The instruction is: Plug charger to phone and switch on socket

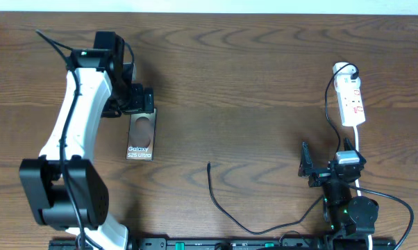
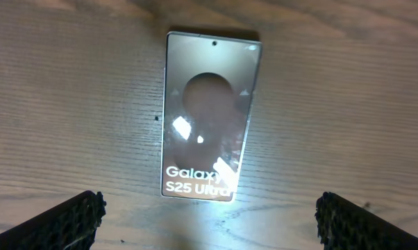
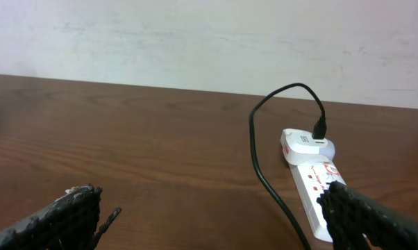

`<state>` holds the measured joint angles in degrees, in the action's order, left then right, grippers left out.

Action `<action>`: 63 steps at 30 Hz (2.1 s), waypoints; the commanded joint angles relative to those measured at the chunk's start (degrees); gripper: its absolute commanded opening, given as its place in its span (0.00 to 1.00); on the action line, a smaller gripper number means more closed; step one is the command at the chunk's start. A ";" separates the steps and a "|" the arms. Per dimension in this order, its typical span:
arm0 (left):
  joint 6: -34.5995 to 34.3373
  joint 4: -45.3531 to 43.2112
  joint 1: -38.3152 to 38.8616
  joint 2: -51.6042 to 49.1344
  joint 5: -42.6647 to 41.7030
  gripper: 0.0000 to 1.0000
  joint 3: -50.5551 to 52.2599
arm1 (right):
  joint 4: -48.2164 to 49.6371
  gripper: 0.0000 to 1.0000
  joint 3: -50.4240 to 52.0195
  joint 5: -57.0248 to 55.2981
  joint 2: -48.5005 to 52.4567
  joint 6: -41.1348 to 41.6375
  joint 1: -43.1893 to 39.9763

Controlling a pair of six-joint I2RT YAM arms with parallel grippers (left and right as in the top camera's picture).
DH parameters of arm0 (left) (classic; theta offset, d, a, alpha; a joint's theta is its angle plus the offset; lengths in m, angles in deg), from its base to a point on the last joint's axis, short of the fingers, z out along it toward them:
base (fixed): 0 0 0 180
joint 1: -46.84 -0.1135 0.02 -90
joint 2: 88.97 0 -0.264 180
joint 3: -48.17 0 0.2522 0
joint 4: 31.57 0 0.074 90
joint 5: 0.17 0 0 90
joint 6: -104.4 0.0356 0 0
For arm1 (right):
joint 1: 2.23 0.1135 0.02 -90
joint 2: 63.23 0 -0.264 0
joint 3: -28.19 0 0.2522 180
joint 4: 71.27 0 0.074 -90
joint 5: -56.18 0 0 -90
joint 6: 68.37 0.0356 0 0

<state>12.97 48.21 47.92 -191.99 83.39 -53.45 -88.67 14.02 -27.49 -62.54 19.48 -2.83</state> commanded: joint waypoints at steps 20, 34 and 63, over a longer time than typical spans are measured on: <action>1.84 -7.98 3.54 -1.44 3.58 1.00 8.70 | -0.24 0.99 0.09 -0.39 -0.35 -0.70 0.28; 1.66 -11.34 3.32 -1.46 4.07 1.00 12.94 | -0.24 0.99 0.09 -0.37 -0.35 -0.70 0.28; 1.84 -23.96 3.32 -1.46 4.39 1.00 21.42 | -0.24 0.99 0.09 -0.37 -0.35 -0.70 0.28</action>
<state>14.30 24.21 51.44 -193.46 86.17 -32.47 -88.67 14.02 -27.49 -62.54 19.48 -2.83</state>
